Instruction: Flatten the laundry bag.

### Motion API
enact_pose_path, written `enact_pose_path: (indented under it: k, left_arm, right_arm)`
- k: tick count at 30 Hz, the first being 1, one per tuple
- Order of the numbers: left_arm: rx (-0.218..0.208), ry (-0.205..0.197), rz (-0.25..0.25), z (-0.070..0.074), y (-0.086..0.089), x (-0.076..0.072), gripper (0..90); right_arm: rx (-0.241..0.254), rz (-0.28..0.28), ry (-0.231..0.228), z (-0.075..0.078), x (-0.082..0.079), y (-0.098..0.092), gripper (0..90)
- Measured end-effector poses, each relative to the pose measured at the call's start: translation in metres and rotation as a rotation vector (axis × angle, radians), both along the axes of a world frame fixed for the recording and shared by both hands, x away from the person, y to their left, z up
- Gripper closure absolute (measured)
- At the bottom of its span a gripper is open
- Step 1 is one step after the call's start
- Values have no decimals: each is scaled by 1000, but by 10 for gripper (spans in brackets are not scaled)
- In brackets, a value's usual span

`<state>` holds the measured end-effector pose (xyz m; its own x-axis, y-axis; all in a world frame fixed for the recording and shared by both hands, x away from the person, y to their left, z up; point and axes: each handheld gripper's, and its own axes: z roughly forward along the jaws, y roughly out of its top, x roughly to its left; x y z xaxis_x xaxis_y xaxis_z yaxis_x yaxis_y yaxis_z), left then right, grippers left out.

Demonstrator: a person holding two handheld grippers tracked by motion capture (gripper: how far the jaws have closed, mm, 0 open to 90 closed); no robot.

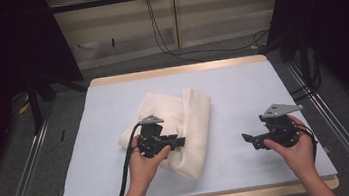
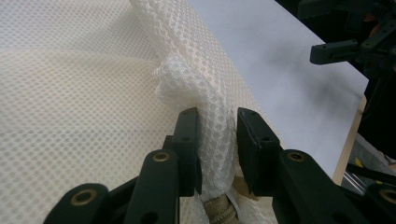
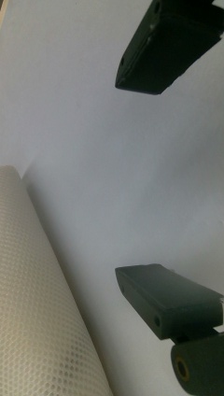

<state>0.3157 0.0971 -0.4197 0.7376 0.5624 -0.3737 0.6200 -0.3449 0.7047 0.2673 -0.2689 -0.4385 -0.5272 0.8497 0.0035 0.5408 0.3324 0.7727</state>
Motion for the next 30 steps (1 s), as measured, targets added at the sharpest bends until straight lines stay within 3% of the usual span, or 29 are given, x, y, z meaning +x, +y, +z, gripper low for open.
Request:
enact_pose_path:
  k: [18,25,30]
  left_arm:
    - [28,-4,-80,-4,-33,-5,674]
    - [14,-9,-69,0,-28,-3,539]
    - [3,-9,-86,5,-24,-2,390]
  right_arm:
    - [1,8,3,-1,-2,3,85]
    - [0,12,8,-1,-1,4,85]
    - [-5,9,8,-2,-1,4,85]
